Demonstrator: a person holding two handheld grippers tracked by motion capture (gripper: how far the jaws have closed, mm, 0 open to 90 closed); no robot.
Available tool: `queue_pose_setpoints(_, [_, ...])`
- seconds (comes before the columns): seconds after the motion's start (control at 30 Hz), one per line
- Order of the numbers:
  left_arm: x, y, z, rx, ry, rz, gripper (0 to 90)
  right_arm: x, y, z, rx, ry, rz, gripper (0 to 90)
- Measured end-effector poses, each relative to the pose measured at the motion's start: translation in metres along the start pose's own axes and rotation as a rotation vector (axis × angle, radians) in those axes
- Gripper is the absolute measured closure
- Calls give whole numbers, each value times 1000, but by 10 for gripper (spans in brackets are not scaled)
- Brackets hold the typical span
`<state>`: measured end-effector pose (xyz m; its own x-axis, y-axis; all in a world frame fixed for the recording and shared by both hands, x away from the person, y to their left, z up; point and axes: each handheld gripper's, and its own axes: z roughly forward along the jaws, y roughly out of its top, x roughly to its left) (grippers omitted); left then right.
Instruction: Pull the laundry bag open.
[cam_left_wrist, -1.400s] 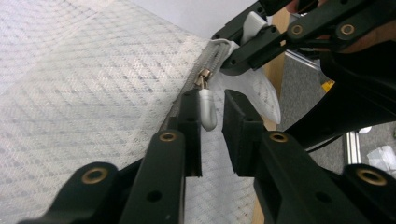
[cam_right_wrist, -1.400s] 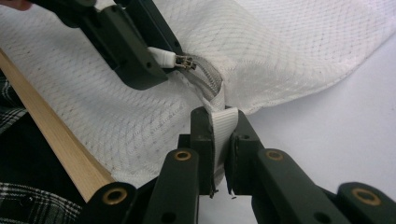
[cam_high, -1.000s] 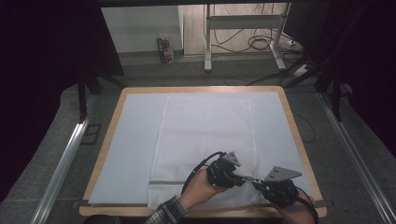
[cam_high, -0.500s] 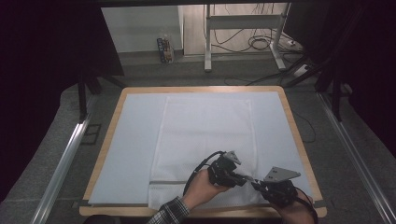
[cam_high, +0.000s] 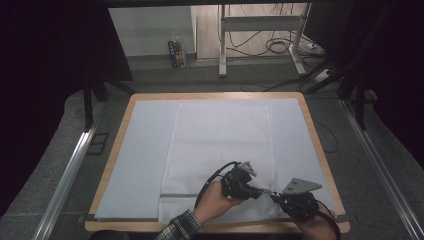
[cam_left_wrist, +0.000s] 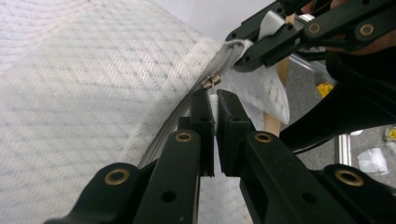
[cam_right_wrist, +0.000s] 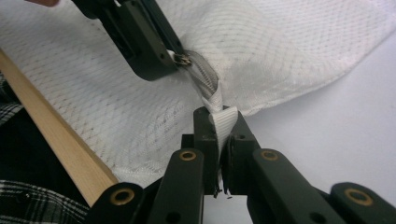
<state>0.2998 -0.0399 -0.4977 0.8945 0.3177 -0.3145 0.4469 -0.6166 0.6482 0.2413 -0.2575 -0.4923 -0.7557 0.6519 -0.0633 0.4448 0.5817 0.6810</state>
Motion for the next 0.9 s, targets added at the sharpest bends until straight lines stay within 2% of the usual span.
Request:
queue_pose_setpoints(0.2, [5,-7,-5,3,6,-5,871,-2,0,0,4,4,33,858])
queue_pose_setpoints(0.37, [7,-13,-11,-2,26,-8,871,-3,-1,-1,6,0,35,858])
queue_pose_setpoints(0.53, [9,-18,-17,-2,22,-8,871,-4,-1,-1,2,2,36,857])
queue_pose_setpoints(0.73, [7,-18,-20,1,27,3,871,-3,-1,-1,-5,15,28,856])
queue_pose_setpoints(0.8, [7,-18,-23,11,39,9,871,-3,-1,-1,-3,11,25,856])
queue_pose_setpoints(0.9, [10,-19,-28,19,43,12,871,-5,-1,-2,-10,15,36,857])
